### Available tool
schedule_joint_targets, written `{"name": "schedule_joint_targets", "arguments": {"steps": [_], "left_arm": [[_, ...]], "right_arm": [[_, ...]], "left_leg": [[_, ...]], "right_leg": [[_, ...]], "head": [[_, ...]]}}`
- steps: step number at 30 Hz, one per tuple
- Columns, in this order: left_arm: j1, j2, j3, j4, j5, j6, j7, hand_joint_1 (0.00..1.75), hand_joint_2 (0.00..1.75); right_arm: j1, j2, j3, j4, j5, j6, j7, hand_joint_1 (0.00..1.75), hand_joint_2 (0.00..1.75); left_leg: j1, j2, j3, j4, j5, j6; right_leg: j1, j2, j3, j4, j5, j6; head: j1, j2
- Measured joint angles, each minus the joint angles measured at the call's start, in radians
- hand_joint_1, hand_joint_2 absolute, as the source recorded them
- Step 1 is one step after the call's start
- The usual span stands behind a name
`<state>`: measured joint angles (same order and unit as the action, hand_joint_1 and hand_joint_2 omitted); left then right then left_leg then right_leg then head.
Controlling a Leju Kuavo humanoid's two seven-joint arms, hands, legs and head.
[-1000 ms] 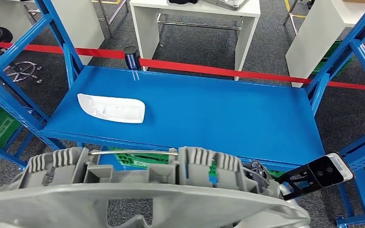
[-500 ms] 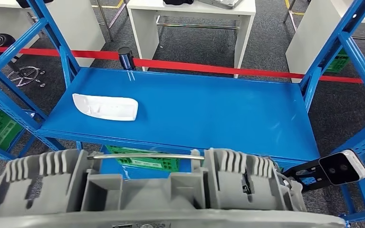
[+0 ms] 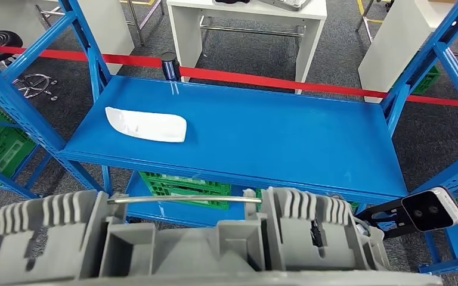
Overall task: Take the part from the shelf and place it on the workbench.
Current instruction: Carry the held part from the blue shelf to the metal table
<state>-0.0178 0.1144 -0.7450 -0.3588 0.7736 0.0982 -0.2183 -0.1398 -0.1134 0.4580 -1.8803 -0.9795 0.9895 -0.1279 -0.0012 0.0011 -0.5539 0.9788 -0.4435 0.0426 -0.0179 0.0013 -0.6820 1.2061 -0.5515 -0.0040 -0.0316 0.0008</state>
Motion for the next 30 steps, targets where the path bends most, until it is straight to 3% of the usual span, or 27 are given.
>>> {"name": "schedule_joint_targets", "arguments": {"steps": [2,3,5,6,8,11,13,16,17,18,19,21,23,25,27,28,30], "left_arm": [[0.001,0.0,0.0,0.001,0.001,-0.001,0.0,0.0,1.75],[0.001,0.0,0.0,0.001,0.001,-0.002,0.0,0.0,1.75],[0.001,-0.001,0.0,0.002,0.003,-0.004,0.0,0.0,1.75],[0.001,-0.002,0.0,0.002,0.004,-0.005,-0.001,0.0,1.75],[0.002,-0.002,0.0,0.003,0.005,-0.007,-0.002,0.0,1.75],[0.004,-0.001,0.0,0.004,0.007,-0.008,-0.003,0.0,1.75],[0.006,0.0,0.0,0.005,0.007,-0.009,-0.003,0.0,1.75],[0.006,0.0,0.0,0.006,0.008,-0.009,-0.003,0.0,1.75],[0.006,0.0,0.0,0.006,0.008,-0.009,-0.003,0.0,1.75],[0.006,0.0,0.0,0.006,0.008,-0.01,-0.003,0.0,1.75],[0.006,0.0,0.0,0.006,0.008,-0.01,-0.003,0.0,1.75],[0.006,0.001,0.0,0.006,0.01,-0.011,-0.004,0.0,1.75],[0.005,0.002,0.0,0.006,0.015,-0.011,-0.007,0.0,1.75],[0.006,0.004,0.0,0.006,0.02,-0.009,-0.009,0.0,1.75],[0.005,0.004,0.0,0.006,0.022,-0.006,-0.01,0.0,1.75],[0.005,0.004,0.0,0.006,0.023,-0.005,-0.011,0.0,1.75],[0.005,0.003,0.0,0.006,0.023,-0.005,-0.012,0.0,1.75]], "right_arm": [[0.0,-0.001,0.001,0.001,0.0,0.0,0.0,1.75,1.75],[-0.001,-0.001,0.002,0.001,0.0,0.0,0.0,1.75,1.75],[-0.006,-0.001,0.004,0.001,-0.002,0.0,-0.001,1.75,1.75],[-0.009,0.0,0.006,0.001,-0.003,0.0,0.0,1.75,1.75],[-0.015,0.0,0.008,0.001,-0.006,0.0,0.0,1.75,1.75],[-0.019,0.002,0.01,0.0,-0.008,0.0,0.0,1.75,1.75],[-0.021,0.004,0.011,0.0,-0.008,0.0,0.0,1.75,1.75],[-0.022,0.007,0.012,0.001,-0.008,0.0,0.0,1.75,1.75],[-0.022,0.007,0.013,0.001,-0.008,0.0,0.0,1.75,1.75],[-0.022,0.007,0.013,0.001,-0.008,0.0,0.0,1.75,1.75],[-0.022,0.007,0.014,0.001,-0.008,0.0,0.0,1.75,1.75],[-0.023,0.007,0.014,0.001,-0.011,0.0,0.0,1.75,1.75],[-0.026,0.007,0.014,0.001,-0.013,0.001,0.001,1.75,1.75],[-0.028,0.007,0.015,0.001,-0.016,0.001,0.001,1.75,1.75],[-0.029,0.006,0.016,0.001,-0.019,0.001,0.002,1.75,1.75],[-0.031,0.005,0.016,0.002,-0.02,0.001,0.002,1.75,1.75],[-0.032,0.003,0.017,0.002,-0.021,0.001,0.003,1.75,1.75]], "left_leg": [[-0.003,0.0,-0.017,0.001,0.011,0.001],[-0.004,0.0,-0.024,0.003,0.016,0.0],[-0.004,-0.001,-0.035,0.009,0.022,-0.004],[-0.005,-0.001,-0.041,0.014,0.024,-0.007],[-0.008,-0.001,-0.051,0.023,0.03,-0.017],[-0.006,-0.003,-0.063,0.032,0.034,-0.036],[-0.001,-0.003,-0.087,0.084,-0.014,-0.049],[0.01,-0.003,-0.144,0.264,-0.127,-0.068],[0.012,-0.003,-0.147,0.298,-0.138,-0.07],[0.014,-0.003,-0.132,0.294,-0.131,-0.071],[0.014,-0.003,-0.097,0.252,-0.11,-0.07],[0.012,-0.004,0.002,0.109,-0.072,-0.06],[0.004,-0.006,0.056,0.021,-0.059,-0.048],[-0.004,-0.005,0.053,0.009,-0.05,-0.035],[-0.002,-0.001,0.047,-0.006,-0.03,-0.018],[0.0,0.001,0.041,-0.014,-0.018,-0.009],[0.0,0.003,0.02,-0.019,0.002,0.001]], "right_leg": [[0.0,0.0,-0.019,0.085,-0.034,0.005],[0.0,0.0,-0.001,0.072,-0.028,0.012],[0.0,-0.001,0.089,-0.061,0.008,0.025],[0.001,-0.001,0.132,-0.129,0.024,0.024],[0.005,-0.001,0.172,-0.198,0.038,0.016],[0.003,0.0,0.16,-0.203,0.049,-0.004],[-0.001,-0.002,0.149,-0.206,0.063,-0.021],[0.002,-0.003,0.128,-0.204,0.081,-0.029],[0.003,-0.003,0.12,-0.202,0.087,-0.028],[0.004,-0.002,0.113,-0.202,0.092,-0.027],[0.004,-0.002,0.107,-0.201,0.097,-0.025],[0.005,-0.001,0.1,-0.201,0.106,-0.019],[0.005,-0.002,0.095,-0.202,0.117,-0.008],[0.002,-0.003,0.092,-0.206,0.129,0.008],[0.002,-0.002,0.08,-0.192,0.119,0.013],[0.002,-0.002,0.064,-0.161,0.094,0.01],[0.002,-0.002,0.019,-0.046,0.017,0.0]], "head": [[0.0,0.0],[0.0,0.0],[0.001,0.0],[0.0,0.0],[0.0,0.0],[0.001,0.0],[-0.001,0.0],[-0.004,0.0],[-0.004,0.0],[-0.004,0.0],[-0.004,0.0],[-0.004,0.0],[-0.004,0.0],[-0.004,0.0],[-0.004,0.0],[-0.003,0.0],[0.0,0.0]]}}
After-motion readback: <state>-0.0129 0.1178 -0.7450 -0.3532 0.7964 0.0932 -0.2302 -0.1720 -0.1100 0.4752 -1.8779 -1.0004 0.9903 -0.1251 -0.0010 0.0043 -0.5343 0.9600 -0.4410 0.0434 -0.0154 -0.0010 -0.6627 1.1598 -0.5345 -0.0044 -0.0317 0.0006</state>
